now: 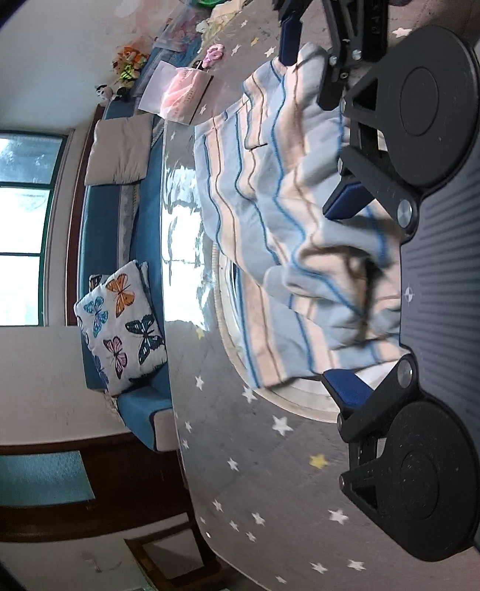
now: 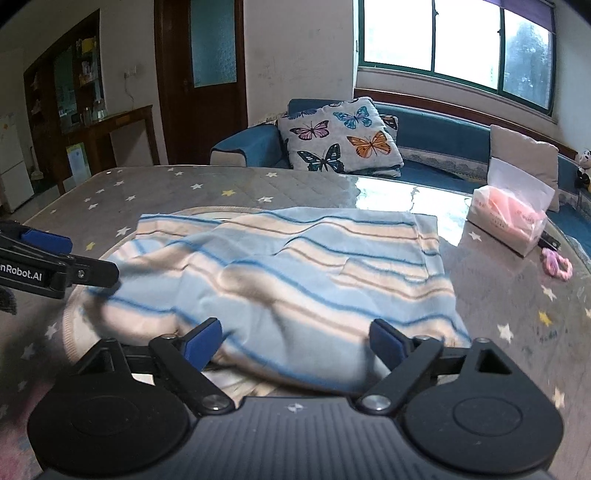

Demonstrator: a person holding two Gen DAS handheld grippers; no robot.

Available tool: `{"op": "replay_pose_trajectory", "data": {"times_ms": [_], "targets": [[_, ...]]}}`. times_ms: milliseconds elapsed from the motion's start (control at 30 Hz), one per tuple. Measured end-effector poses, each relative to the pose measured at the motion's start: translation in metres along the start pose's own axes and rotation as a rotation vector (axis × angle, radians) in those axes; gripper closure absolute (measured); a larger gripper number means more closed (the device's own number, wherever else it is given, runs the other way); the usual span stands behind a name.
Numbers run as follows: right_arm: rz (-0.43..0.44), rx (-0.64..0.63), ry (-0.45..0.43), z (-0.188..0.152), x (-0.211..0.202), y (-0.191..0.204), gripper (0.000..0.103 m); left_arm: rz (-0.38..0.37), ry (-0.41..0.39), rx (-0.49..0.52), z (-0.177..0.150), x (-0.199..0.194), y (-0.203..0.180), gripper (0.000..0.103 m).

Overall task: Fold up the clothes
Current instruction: 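Reach both grippers toward the crumpled striped shirt on the table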

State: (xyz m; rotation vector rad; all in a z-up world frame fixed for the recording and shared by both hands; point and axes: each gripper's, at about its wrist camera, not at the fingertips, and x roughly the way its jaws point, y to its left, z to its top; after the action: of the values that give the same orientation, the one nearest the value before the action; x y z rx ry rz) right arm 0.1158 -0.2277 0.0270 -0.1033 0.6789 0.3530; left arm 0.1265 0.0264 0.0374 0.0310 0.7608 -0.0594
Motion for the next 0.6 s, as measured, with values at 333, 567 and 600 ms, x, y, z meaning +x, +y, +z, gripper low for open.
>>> {"op": "replay_pose_trajectory", "data": {"times_ms": [333,567,600], "targets": [[0.092,-0.012,0.067,0.016,0.039,-0.014,0.062,-0.158,0.082,0.018,0.004,0.025,0.0,0.08],[0.138,-0.004,0.013,0.011,0.019,-0.012,0.099,-0.207,0.011,0.037,-0.005,-0.009,-0.002,0.097],[0.142,-0.018,-0.001,0.01,0.013,-0.01,0.1,-0.213,0.001,0.042,-0.008,-0.015,-0.002,0.097]]}}
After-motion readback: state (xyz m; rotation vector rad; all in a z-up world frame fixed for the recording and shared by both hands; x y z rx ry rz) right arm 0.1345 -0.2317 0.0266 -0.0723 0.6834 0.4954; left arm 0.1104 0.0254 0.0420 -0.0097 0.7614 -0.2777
